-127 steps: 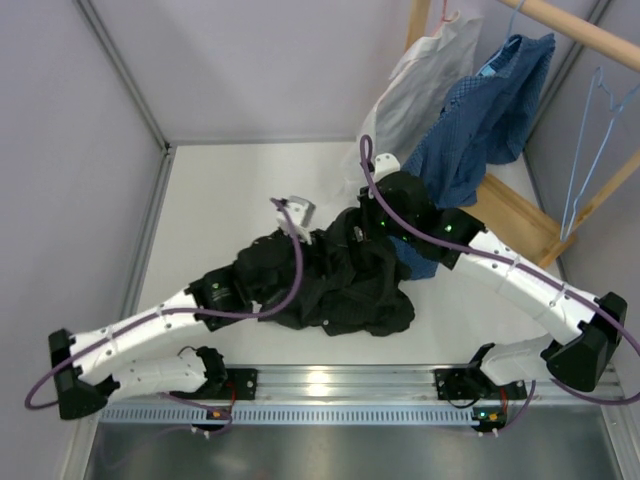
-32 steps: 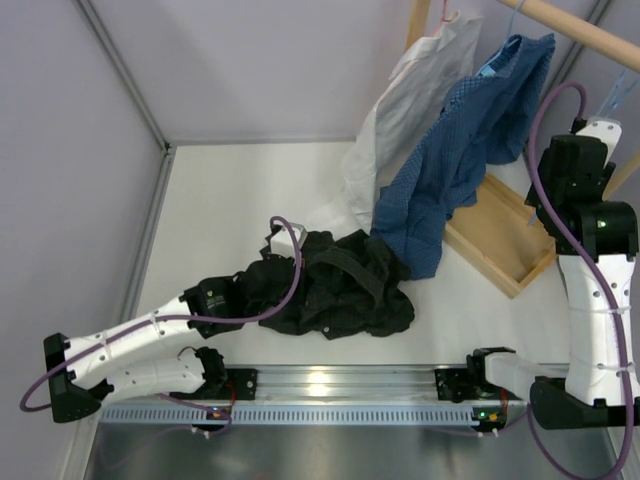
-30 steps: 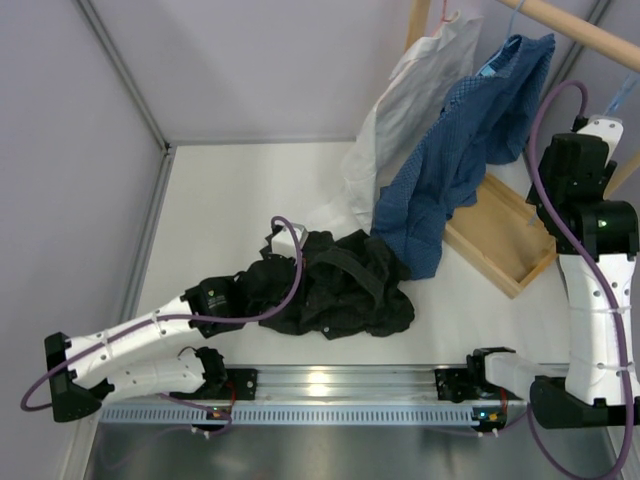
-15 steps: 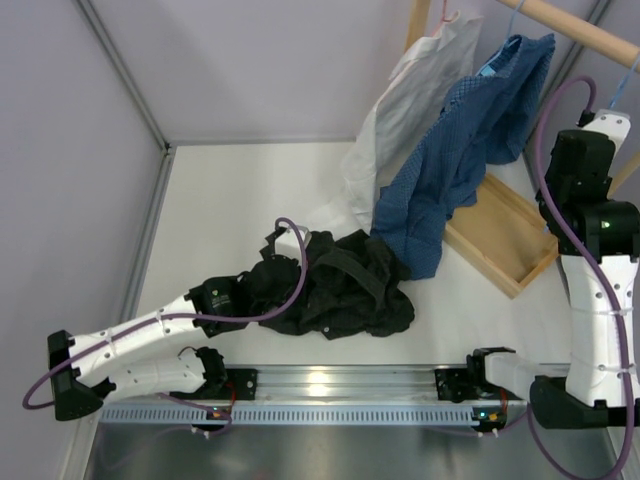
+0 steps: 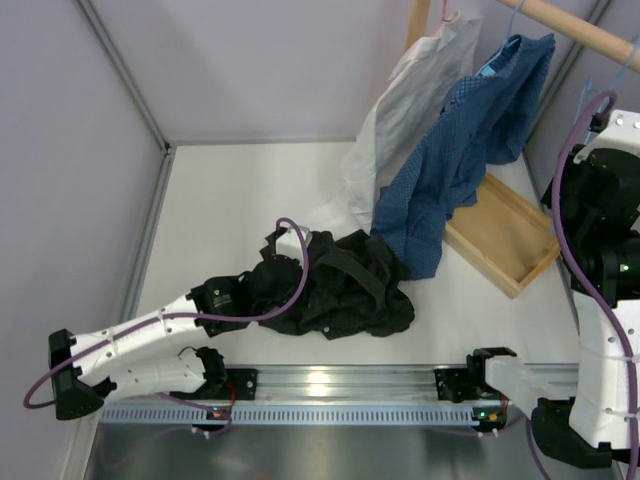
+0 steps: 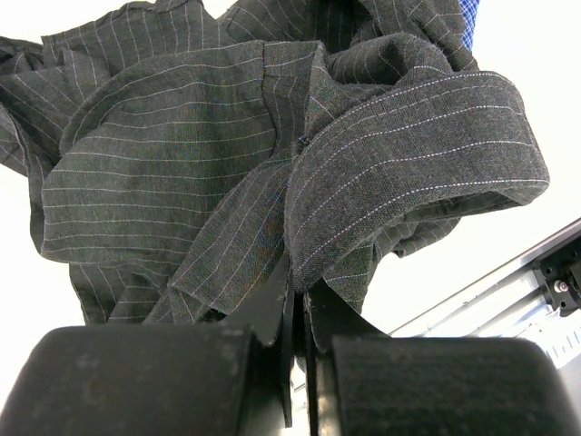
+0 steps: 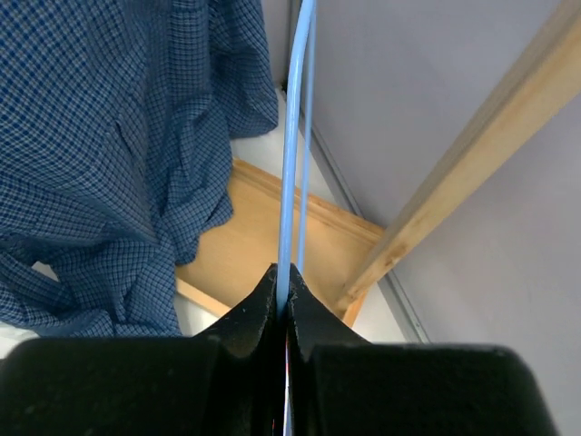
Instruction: Place the shirt on the hanger
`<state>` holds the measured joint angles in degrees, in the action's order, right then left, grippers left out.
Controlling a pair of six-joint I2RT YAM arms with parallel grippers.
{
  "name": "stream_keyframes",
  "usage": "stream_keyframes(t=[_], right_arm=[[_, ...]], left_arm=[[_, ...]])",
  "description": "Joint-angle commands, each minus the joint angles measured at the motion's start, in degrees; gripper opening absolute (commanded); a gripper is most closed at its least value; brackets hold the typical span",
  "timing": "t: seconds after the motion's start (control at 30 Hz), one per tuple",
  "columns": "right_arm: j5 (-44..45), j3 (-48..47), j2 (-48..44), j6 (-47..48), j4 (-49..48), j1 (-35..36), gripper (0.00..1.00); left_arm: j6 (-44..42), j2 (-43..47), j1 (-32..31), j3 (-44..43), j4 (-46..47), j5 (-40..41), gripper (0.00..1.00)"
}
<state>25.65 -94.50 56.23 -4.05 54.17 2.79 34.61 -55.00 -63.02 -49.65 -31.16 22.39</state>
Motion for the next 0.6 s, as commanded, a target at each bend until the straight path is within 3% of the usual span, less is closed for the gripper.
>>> stream_keyframes(t=[0.0, 0.33, 0.57], right_arm=[[-5.43, -1.39, -0.07, 5.70, -7.93, -0.77, 0.00], [-14.04, -4.82, -2.17, 8.80, -11.81, -0.77, 0.00], [-26.77, -0.96, -7.18, 6.17, -6.02, -0.76, 0.00]], left_arm=[[0.55, 0.16, 0.18, 0.34, 0.66, 1.07, 0.00], [1.77, 0.86, 0.18, 0.61, 0.66, 3.00, 0.00], [4.85, 0.78, 3.77, -0.36, 0.39, 6.52, 0.00]])
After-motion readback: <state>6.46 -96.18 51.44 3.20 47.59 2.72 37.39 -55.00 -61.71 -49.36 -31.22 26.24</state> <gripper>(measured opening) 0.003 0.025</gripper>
